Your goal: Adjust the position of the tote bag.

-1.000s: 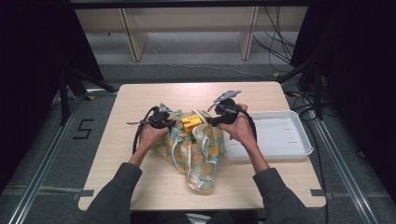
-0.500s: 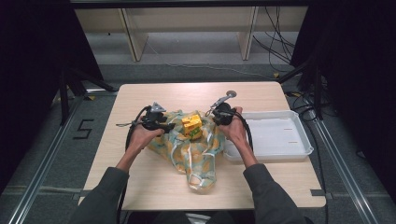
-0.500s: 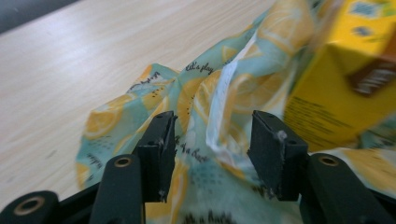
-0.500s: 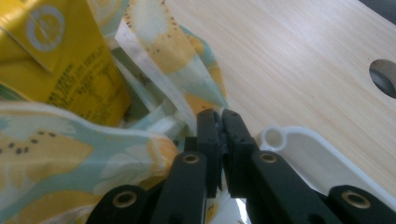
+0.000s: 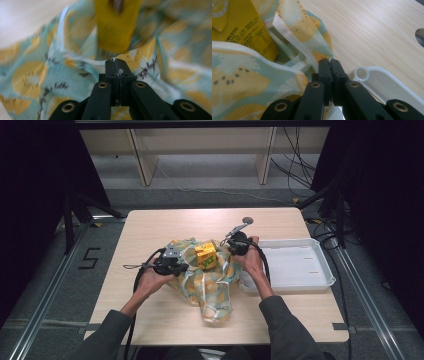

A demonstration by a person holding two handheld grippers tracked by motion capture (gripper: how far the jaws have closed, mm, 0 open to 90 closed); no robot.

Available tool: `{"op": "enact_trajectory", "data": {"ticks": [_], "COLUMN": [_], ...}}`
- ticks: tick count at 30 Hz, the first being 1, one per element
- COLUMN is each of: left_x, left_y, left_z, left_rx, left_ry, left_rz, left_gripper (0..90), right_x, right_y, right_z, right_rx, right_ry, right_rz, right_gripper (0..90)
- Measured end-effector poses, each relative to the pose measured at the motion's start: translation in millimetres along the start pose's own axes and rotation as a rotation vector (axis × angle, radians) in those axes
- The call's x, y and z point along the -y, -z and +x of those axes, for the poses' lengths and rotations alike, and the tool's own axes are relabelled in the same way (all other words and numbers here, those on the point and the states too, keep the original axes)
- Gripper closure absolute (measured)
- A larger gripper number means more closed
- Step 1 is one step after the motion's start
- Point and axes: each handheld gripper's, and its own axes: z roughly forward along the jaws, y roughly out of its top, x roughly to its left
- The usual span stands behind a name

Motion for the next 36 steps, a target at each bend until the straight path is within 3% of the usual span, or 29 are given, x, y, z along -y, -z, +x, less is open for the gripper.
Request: {"op": "enact_trajectory", "data": {"ticks": [5, 9, 13, 14, 17, 21, 22, 24, 29, 31, 32, 33, 34, 35, 36], "left_x": [15.6, 20.4, 17.4, 15.8, 9.9, 4.7, 4.4, 3.4, 5.8, 6.9, 6.9, 6.0, 3.9, 3.1, 1.8], "left_y": [-14.0, -14.2, -8.2, -5.5, 10.1, 30.1, 34.1, 44.2, 61.1, 60.2, 58.6, 55.6, 50.3, 44.5, 34.9], "left_z": [14.7, 17.7, 14.6, 14.0, 13.4, 6.0, 1.6, -5.2, -25.2, -34.8, -36.5, -37.6, -35.5, -36.3, -33.1], "left_rx": [-0.047, -0.056, -0.061, -0.061, -0.056, -0.042, -0.037, -0.029, 0.009, 0.017, 0.019, 0.017, 0.012, 0.001, -0.004], "left_ry": [0.037, 0.05, 0.042, 0.039, 0.025, 0.038, 0.06, 0.046, 0.021, 0.009, 0.008, -0.001, -0.034, -0.012, -0.033], "left_rz": [0.056, 0.051, 0.022, 0.014, -0.018, -0.104, -0.131, -0.154, -0.19, -0.206, -0.207, -0.2, -0.177, -0.178, -0.156], "left_gripper": [89.8, 89.8, 89.7, 89.7, 87.8, 85.2, 85.1, 84.8, 84.6, 85.0, 85.2, 85.6, 85.9, 86.3, 86.9], "right_x": [-0.9, -1.3, -2.1, -2.5, -3.9, -4.9, -4.6, -4.9, 0.2, 2.4, 3.2, 4.5, 5.8, 7.8, 9.2], "right_y": [-8.6, -15.6, -15.7, -11.7, 3.4, 35.1, 41.3, 56.5, 79.5, 84.6, 85.2, 85.3, 84.1, 80.8, 76.3], "right_z": [-0.4, 1.9, 2.8, 2.5, -3.4, -7.0, -5.7, -1.6, 27.3, 37.8, 43.3, 47.6, 52.1, 55.6, 55.8], "right_rx": [0.012, 0.028, 0.011, 0.025, 0.04, 0.013, -0.004, -0.04, -0.145, -0.205, -0.21, -0.221, -0.228, -0.185, -0.158], "right_ry": [0.01, 0.058, 0.066, 0.034, 0.013, -0.041, -0.059, -0.045, -0.024, -0.033, 0.001, -0.004, -0.003, 0.015, 0.041], "right_rz": [-0.001, 0.02, 0.038, 0.027, -0.032, -0.129, -0.172, -0.211, -0.321, -0.32, -0.322, -0.307, -0.284, -0.254, -0.231], "right_gripper": [89.6, 89.6, 85.0, 79.9, 70.4, 60.7, 60.3, 59.7, 59.4, 59.1, 58.8, 59.4, 62.4, 66.3, 69.9]}}
